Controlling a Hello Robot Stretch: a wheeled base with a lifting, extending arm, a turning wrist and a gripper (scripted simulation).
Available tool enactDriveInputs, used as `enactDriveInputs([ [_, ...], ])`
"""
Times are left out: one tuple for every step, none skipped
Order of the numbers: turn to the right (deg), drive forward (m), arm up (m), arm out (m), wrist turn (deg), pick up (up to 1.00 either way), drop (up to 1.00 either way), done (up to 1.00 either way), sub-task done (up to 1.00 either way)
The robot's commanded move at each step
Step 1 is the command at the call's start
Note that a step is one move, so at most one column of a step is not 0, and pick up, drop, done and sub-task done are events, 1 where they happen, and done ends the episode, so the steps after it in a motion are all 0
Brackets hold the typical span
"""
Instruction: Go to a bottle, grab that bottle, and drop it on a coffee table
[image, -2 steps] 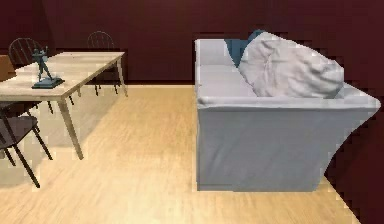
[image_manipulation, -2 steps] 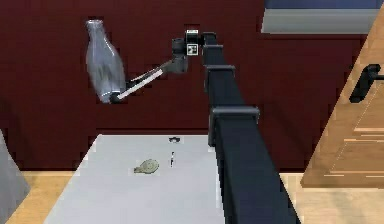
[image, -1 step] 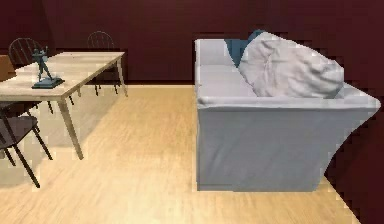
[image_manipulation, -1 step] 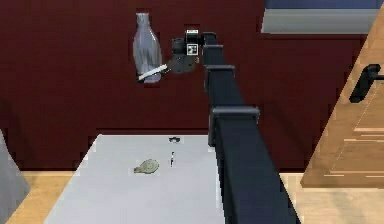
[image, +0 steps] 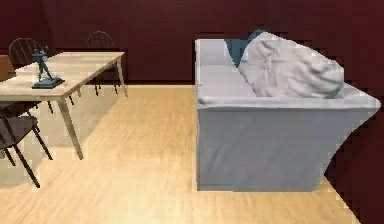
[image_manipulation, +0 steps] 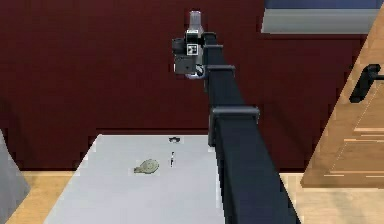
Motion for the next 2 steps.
enactDriveInputs([
  [0.0, 0.0, -0.3, 0.0, 0.0, 0.0, 0.0, 0.0, 0.0],
  [0.0, 0.0, -0.32, 0.0, 0.0, 0.0, 0.0, 0.0, 0.0],
])
